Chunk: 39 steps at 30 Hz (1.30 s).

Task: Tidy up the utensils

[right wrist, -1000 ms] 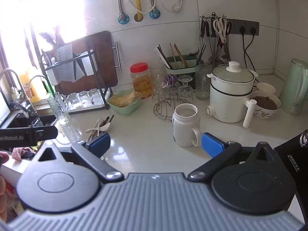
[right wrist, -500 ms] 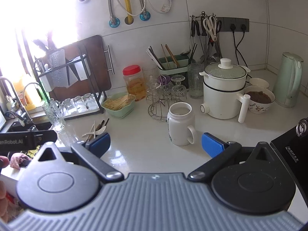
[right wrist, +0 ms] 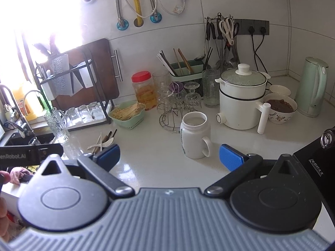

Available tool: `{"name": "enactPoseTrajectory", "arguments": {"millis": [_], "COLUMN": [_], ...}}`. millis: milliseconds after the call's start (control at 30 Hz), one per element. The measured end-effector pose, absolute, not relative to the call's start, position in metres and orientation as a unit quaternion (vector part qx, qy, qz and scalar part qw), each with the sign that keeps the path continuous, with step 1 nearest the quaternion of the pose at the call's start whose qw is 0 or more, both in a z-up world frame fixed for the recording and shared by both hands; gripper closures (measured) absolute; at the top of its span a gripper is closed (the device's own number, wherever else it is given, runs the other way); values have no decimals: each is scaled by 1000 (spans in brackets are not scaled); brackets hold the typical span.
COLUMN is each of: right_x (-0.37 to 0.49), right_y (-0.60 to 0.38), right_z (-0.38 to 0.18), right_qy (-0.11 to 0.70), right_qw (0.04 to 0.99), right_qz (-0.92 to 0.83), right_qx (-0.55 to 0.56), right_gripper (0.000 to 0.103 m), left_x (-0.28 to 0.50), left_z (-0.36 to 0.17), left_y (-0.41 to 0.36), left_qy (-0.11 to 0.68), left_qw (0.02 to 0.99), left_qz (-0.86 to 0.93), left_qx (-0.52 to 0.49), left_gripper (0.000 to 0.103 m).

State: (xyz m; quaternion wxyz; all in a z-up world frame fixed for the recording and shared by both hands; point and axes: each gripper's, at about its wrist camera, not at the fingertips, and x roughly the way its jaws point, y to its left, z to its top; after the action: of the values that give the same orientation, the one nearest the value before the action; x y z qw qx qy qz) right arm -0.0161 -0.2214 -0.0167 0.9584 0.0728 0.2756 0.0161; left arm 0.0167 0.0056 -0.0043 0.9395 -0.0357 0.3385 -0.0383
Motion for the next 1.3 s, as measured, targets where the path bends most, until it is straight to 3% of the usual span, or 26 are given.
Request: {"name": "enactPoseTrajectory", "arguments": {"millis": [1300], "right_x": [-12], "right_y": [-218], "right_z": [-23], "right_qy": [271], "right_qw": [959], "right_qz": [16], "right_qx": [79], "right_gripper": [0], "left_x": [23], "left_z": [-8], "left_y": [14], "left_qy": [334], "left_qw": [940], "left_qz": [-46], "left_qx": [-52], "left_gripper": [0]}}
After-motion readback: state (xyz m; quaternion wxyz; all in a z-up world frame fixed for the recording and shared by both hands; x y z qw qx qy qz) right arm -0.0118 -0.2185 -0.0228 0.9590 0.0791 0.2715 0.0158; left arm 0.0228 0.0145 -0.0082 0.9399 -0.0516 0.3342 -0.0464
